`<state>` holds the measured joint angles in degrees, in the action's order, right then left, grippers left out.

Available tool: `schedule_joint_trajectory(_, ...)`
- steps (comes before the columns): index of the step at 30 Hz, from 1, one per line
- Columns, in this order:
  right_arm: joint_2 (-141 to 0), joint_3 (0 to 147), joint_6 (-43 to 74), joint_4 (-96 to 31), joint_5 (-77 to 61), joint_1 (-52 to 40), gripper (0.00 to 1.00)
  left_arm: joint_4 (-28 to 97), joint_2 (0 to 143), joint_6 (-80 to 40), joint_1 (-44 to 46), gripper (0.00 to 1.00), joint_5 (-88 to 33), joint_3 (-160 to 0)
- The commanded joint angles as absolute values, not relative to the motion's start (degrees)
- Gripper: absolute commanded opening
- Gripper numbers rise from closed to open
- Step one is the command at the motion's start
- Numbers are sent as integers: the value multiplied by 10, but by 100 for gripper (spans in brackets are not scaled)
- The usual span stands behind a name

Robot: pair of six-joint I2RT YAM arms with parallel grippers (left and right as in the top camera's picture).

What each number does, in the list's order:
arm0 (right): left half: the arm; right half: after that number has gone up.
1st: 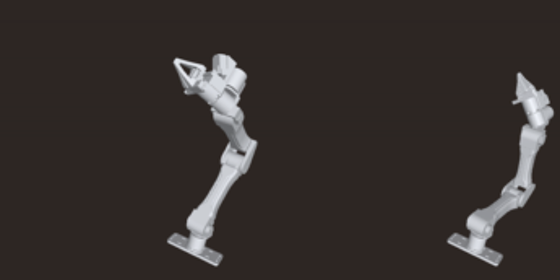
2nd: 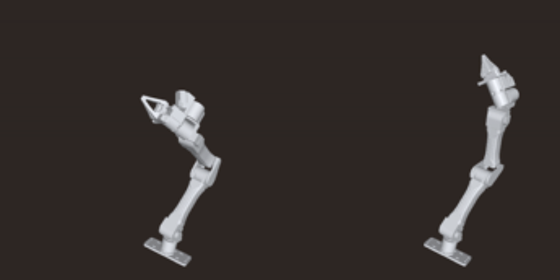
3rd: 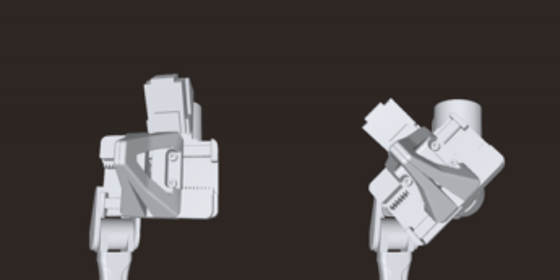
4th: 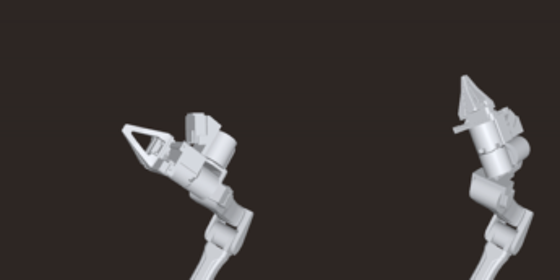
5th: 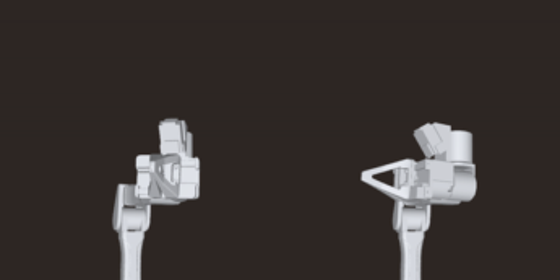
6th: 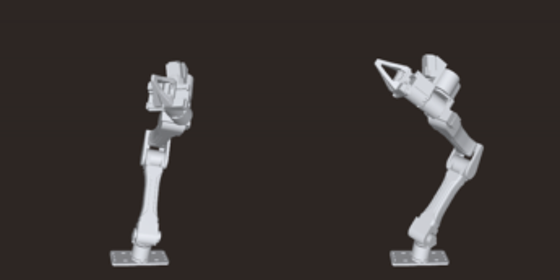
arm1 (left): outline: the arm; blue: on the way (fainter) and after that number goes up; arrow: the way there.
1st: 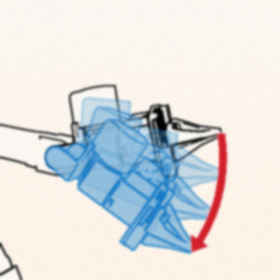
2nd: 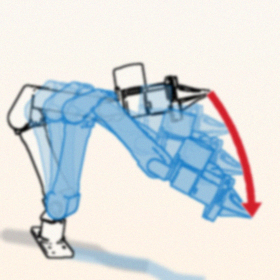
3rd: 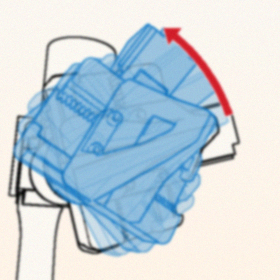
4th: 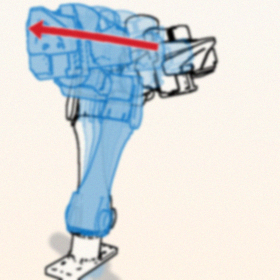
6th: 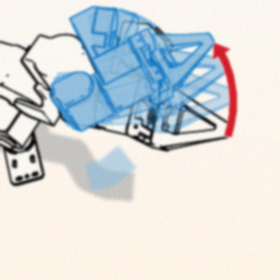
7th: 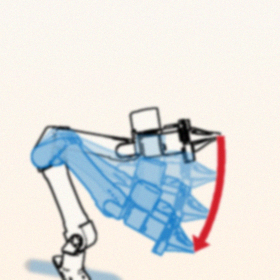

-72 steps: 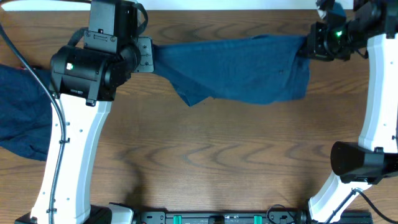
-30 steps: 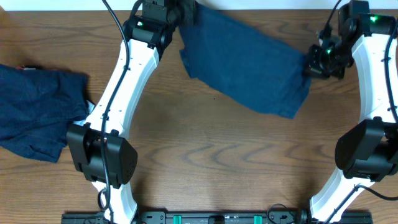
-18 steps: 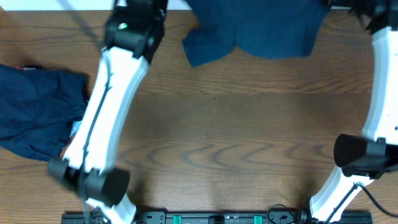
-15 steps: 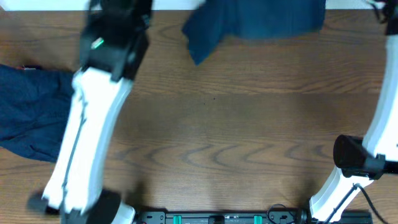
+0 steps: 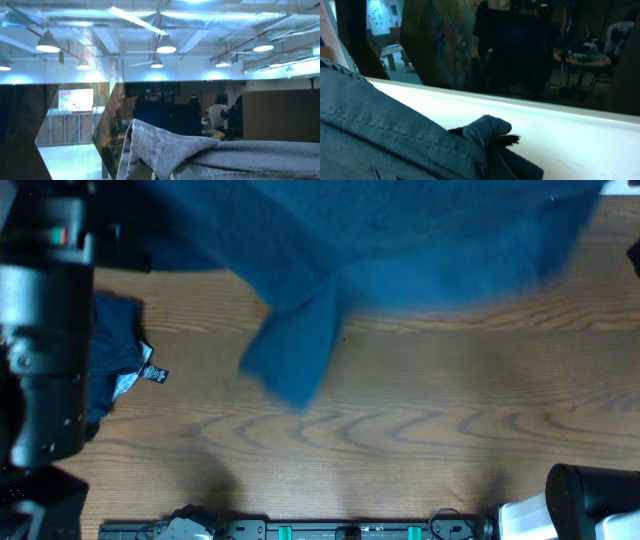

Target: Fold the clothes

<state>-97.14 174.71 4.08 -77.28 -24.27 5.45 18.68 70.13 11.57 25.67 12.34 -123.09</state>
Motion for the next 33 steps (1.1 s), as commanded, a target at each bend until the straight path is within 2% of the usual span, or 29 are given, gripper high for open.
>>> schedule_joint_trajectory(1,-989,1738,58,-789,-107,93,1,179,686,133,236,6,266,-1251)
schedule_joint_trajectory(11,-1068,1642,73,-795,-128,93,1,226,835,130,236,6,266,-1251)
schedule_joint_trajectory(16,-1144,1615,94,-759,-162,85,1,154,949,133,234,6,267,-1251)
schedule_joint_trajectory(22,-1159,1616,94,-714,-163,75,1,77,977,133,234,6,267,-1254)
schedule_joint_trajectory(28,-1146,1616,91,-733,-151,79,1,127,967,150,234,6,310,-1279)
schedule_joint_trajectory(33,-1151,1614,73,-790,-121,80,1,229,969,146,234,6,311,-1278)
